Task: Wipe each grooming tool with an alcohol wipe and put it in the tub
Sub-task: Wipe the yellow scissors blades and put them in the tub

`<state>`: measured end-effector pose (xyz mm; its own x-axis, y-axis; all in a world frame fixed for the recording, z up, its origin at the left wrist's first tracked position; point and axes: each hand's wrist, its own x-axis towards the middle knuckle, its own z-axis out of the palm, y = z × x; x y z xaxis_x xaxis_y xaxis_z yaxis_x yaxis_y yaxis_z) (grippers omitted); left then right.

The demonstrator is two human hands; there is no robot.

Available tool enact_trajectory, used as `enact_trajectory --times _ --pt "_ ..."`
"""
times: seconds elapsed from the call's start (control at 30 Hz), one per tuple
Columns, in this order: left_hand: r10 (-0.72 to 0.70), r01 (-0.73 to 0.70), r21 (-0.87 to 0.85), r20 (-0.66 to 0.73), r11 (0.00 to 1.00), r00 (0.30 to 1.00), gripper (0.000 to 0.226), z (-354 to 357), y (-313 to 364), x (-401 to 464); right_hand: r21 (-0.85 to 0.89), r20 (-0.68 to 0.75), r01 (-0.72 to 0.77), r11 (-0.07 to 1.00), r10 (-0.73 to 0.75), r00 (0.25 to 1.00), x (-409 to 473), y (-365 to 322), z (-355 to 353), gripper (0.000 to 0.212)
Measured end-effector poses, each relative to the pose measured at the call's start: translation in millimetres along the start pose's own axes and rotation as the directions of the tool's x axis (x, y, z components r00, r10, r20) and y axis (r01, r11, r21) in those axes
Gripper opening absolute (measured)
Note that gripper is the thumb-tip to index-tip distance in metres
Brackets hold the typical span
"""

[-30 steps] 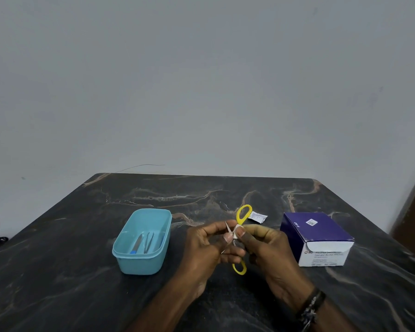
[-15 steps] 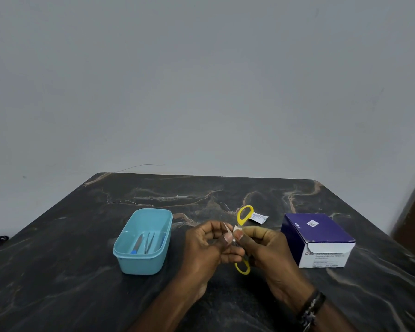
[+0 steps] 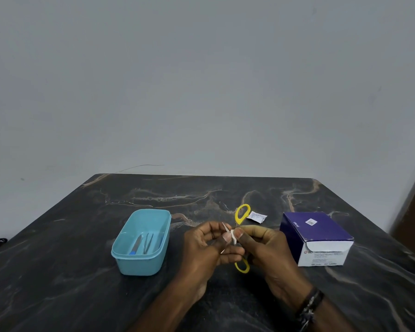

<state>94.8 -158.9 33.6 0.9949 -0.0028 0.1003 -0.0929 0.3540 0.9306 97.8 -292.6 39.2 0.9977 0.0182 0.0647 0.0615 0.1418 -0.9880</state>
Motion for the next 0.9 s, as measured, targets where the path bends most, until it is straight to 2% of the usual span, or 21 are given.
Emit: enact_trajectory --times 0.43,0.9 --pt "0.009 -0.009 -0.048 -0.012 0.999 1.0 0.006 -1 4 1 0.029 0.114 -0.027 0.999 0.023 0.993 -4 -10 -3 0.018" --pt "-0.03 0.031 -0.009 0.103 0.999 0.994 0.006 -1 2 -2 0.054 -0.022 -0.003 0.999 0.004 1.0 -3 -10 -3 0.015"
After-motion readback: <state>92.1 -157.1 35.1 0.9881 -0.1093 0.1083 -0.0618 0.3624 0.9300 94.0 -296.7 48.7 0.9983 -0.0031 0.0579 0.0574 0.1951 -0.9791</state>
